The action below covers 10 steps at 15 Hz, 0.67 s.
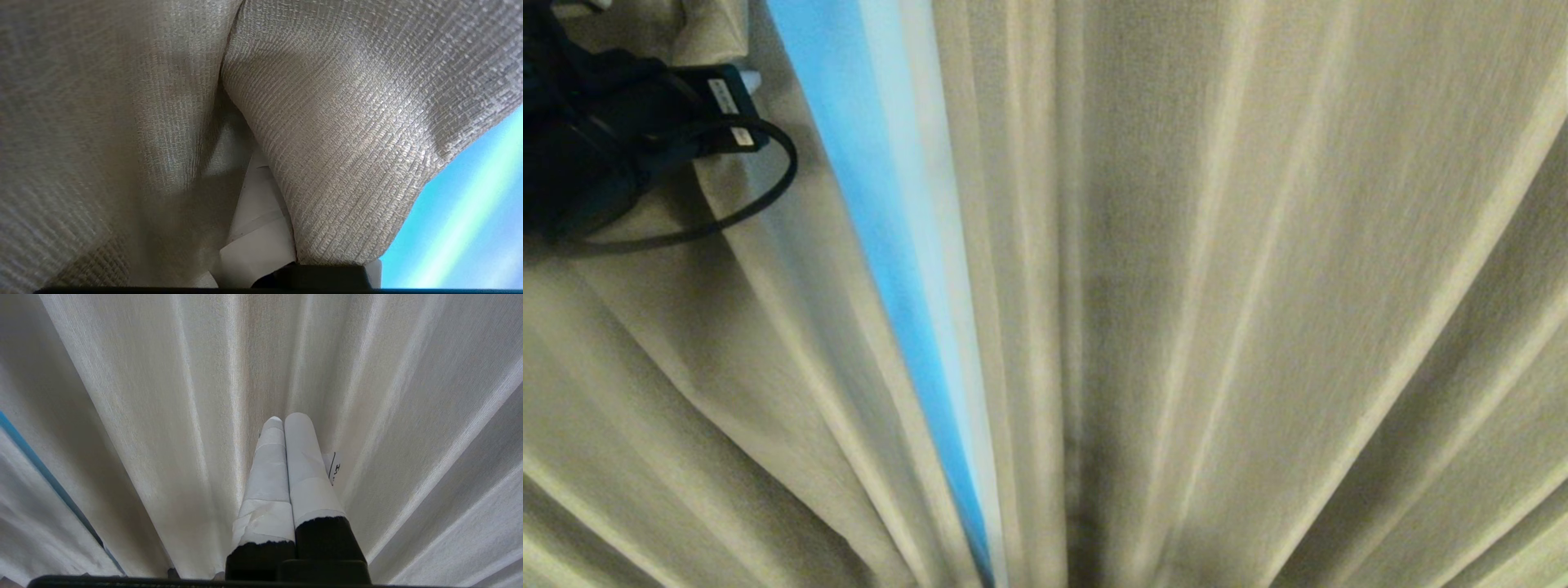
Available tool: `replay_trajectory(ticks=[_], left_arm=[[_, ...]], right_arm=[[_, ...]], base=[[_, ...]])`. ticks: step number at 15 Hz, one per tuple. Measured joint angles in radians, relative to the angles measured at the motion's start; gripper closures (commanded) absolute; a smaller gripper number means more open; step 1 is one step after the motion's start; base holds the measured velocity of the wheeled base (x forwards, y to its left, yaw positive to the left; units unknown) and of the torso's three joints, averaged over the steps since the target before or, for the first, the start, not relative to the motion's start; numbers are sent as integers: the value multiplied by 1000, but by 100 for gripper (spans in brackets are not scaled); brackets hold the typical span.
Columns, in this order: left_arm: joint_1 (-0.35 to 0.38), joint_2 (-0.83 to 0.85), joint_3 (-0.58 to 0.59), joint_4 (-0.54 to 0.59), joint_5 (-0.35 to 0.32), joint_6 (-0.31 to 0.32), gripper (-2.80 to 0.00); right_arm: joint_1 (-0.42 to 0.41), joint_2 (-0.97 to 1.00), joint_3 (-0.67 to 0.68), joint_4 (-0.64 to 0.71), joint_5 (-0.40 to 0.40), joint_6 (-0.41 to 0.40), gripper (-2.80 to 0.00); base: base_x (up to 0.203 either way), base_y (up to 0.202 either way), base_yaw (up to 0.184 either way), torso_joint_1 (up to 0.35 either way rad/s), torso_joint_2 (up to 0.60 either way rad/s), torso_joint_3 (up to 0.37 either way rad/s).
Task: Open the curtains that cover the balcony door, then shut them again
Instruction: Pull the outer curtains open on both sides
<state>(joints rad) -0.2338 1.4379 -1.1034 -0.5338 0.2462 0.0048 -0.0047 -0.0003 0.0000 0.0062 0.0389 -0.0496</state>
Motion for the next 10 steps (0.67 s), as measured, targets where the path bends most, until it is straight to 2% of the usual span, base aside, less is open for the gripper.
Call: replay_trajectory(ticks=[5,10], left_arm=[[185,-2,1,5,-163,-63,0],[319,22,7,6,-260,-110,0]], right_arm=[[0,0,0,0,0,0,0],[0,0,0,0,0,0,0]], base=[[0,0,0,0,0,0],[0,0,0,0,0,0]])
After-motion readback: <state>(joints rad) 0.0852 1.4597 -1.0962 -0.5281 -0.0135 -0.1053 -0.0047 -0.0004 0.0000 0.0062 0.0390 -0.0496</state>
